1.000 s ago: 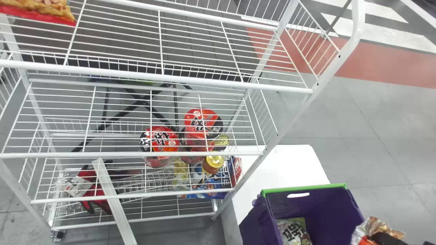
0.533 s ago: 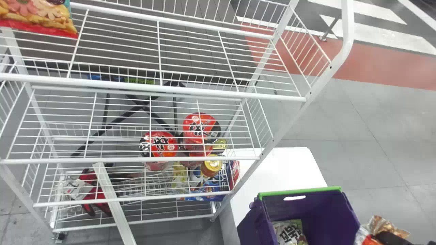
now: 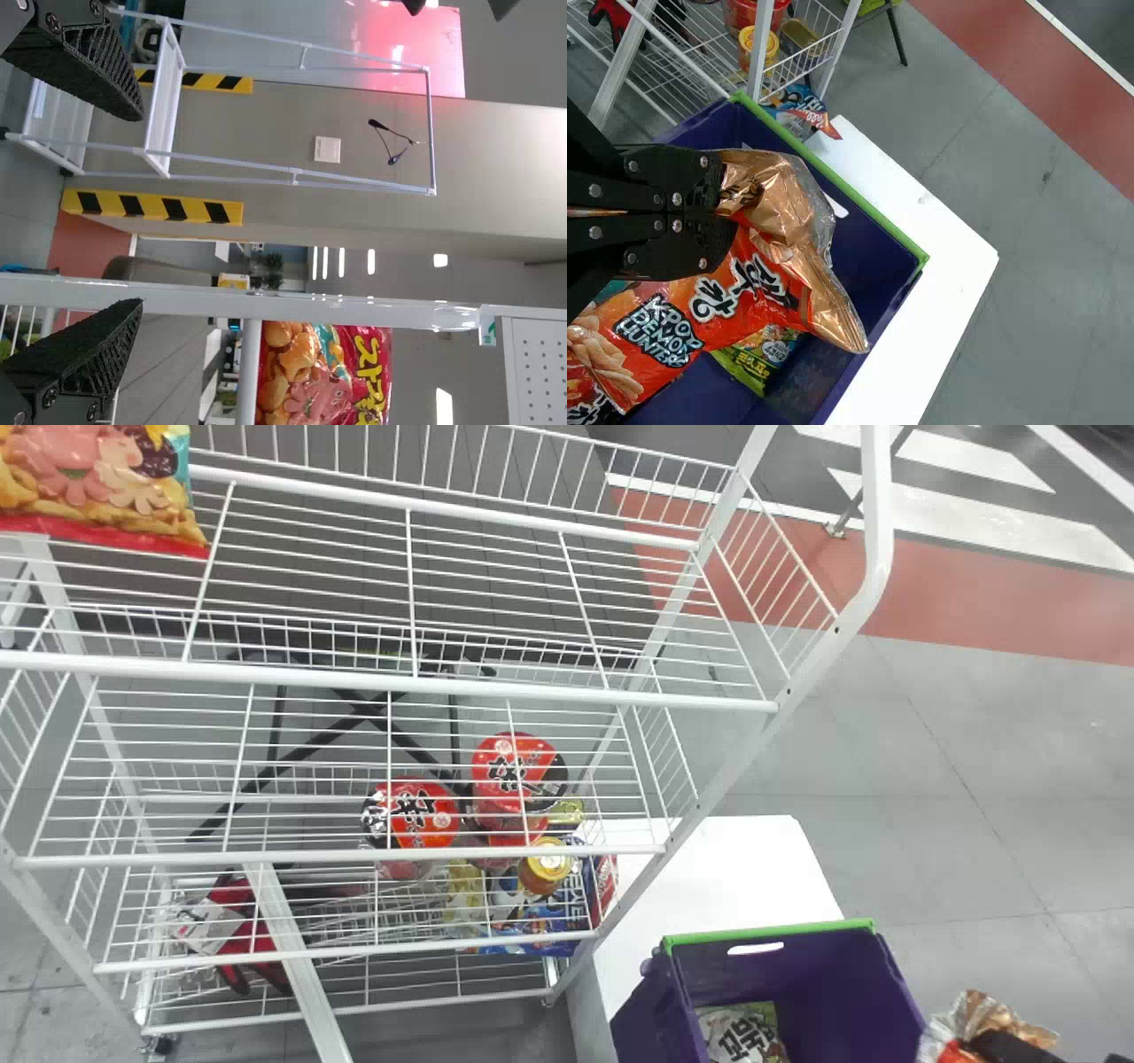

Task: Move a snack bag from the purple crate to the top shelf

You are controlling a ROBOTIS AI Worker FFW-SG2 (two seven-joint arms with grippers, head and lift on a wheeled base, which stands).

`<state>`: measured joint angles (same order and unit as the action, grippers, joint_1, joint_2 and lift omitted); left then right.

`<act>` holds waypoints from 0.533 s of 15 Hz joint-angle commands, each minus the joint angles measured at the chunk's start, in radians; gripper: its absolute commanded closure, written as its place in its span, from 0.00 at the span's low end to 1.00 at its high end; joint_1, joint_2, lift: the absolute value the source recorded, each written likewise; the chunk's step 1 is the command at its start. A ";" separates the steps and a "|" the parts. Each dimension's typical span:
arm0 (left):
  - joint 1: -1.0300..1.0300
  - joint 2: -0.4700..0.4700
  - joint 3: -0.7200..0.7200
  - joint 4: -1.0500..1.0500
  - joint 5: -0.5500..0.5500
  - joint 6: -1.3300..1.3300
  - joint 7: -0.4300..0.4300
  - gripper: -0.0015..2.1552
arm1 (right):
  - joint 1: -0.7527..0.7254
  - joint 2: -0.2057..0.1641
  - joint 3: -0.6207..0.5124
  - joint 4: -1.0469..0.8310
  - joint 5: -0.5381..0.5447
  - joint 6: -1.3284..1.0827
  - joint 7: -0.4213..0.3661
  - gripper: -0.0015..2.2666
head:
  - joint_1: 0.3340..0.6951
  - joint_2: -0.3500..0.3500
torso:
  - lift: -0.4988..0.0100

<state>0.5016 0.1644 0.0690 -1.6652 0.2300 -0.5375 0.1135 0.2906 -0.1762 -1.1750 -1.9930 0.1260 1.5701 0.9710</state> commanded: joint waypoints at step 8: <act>0.008 0.001 0.000 -0.004 0.000 -0.003 0.002 0.03 | 0.002 0.003 0.002 0.005 0.001 0.002 0.000 0.99 | 1.00 0.00 | 0.69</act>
<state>0.5073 0.1657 0.0688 -1.6671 0.2301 -0.5400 0.1149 0.2930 -0.1737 -1.1736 -1.9880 0.1273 1.5701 0.9709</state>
